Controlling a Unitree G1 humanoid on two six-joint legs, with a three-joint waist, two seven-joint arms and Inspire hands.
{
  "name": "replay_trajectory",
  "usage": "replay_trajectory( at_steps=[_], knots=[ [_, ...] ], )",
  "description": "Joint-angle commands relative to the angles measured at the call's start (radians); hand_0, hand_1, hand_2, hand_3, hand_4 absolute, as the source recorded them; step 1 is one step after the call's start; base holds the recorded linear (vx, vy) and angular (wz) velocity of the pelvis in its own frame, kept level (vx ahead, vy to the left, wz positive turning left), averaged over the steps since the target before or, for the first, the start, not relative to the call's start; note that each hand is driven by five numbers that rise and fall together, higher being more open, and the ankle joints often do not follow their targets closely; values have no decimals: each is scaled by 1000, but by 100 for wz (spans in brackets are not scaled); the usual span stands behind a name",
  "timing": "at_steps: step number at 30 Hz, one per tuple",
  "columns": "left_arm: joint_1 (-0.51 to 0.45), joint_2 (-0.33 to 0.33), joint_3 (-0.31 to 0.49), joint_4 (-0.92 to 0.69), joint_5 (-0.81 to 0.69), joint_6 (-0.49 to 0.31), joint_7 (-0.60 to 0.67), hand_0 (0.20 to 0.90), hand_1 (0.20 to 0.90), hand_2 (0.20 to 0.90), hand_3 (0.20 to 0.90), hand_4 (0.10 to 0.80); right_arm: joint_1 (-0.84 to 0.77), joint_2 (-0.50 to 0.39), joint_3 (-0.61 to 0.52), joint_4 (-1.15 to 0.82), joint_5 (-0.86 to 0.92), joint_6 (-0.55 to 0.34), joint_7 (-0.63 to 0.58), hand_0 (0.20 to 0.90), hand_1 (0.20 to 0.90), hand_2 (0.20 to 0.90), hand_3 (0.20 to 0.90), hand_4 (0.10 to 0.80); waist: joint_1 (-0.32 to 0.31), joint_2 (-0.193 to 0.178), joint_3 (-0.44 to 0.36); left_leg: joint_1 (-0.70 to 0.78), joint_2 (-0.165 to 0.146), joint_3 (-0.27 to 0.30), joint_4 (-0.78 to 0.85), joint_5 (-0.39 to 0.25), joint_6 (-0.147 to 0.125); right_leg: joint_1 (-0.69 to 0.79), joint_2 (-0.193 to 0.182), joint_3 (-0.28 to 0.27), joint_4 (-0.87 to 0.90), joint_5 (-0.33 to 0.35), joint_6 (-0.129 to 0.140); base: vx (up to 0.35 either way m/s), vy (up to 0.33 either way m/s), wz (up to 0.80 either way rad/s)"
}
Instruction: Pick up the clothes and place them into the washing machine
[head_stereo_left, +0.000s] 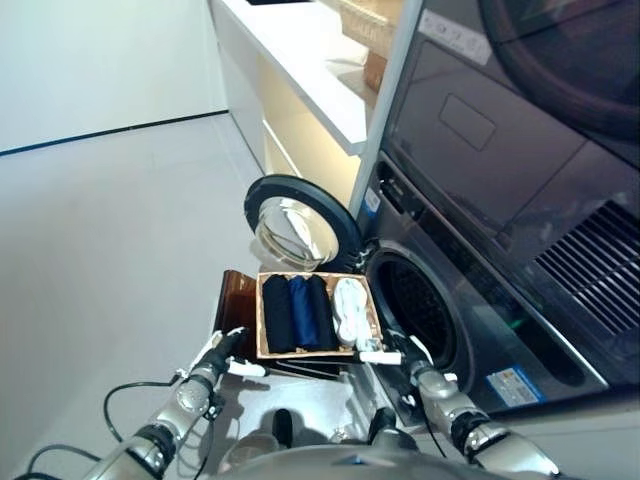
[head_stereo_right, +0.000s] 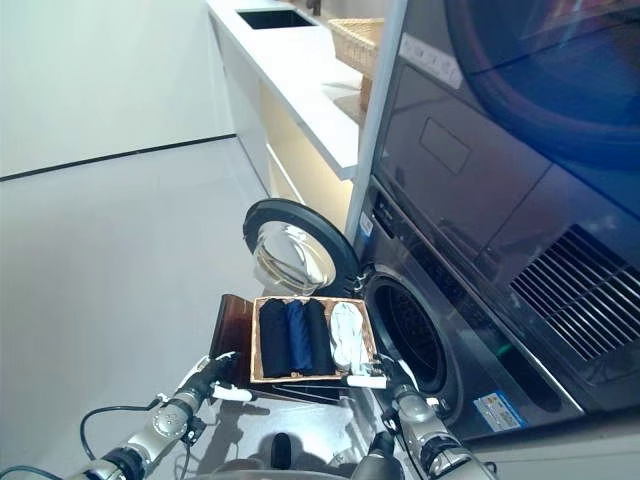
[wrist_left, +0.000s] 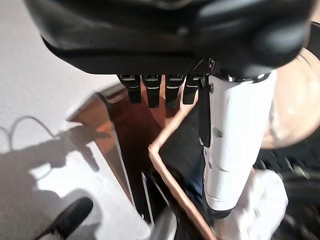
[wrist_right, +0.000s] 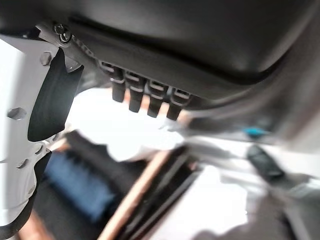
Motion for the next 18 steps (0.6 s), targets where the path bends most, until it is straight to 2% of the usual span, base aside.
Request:
replay_trajectory(
  at_steps=[1, 3, 9, 18],
  knots=[
    [-57, 5, 39, -205, 2, -71, 40, 900, 900, 900, 900, 800, -153, -37, 19, 7, 34, -28, -71, 900, 900, 900, 900, 800, 20, 0, 17, -87, 49, -117, 118, -150, -127, 75, 24, -62, -136, 145, -55, -9, -54, 58],
    [-56, 13, 48, -261, -9, -78, 42, 900, 900, 900, 900, 800, -212, -29, 18, 57, 54, -31, -100, 900, 900, 900, 900, 800, 32, 1, 28, -132, 46, -124, 136, -148, -129, 56, 27, -64, -134, 137, -59, -49, -23, 43],
    [-93, 61, 89, -436, -14, -109, 105, 900, 900, 900, 900, 800, -394, -40, 34, 145, 48, -28, -175, 900, 900, 900, 900, 800, 57, 13, 75, -266, 44, -140, 175, -132, -133, -46, 21, -66, -102, 129, -69, -97, 1, 3],
    [-139, 114, 123, -566, -23, -117, 147, 900, 900, 900, 900, 800, -529, -65, 75, 207, -5, 0, -219, 900, 900, 900, 900, 800, 72, 14, 118, -339, 46, -142, 202, -136, -132, -114, 20, -50, -79, 130, -75, -12, 6, 1]
  ],
)
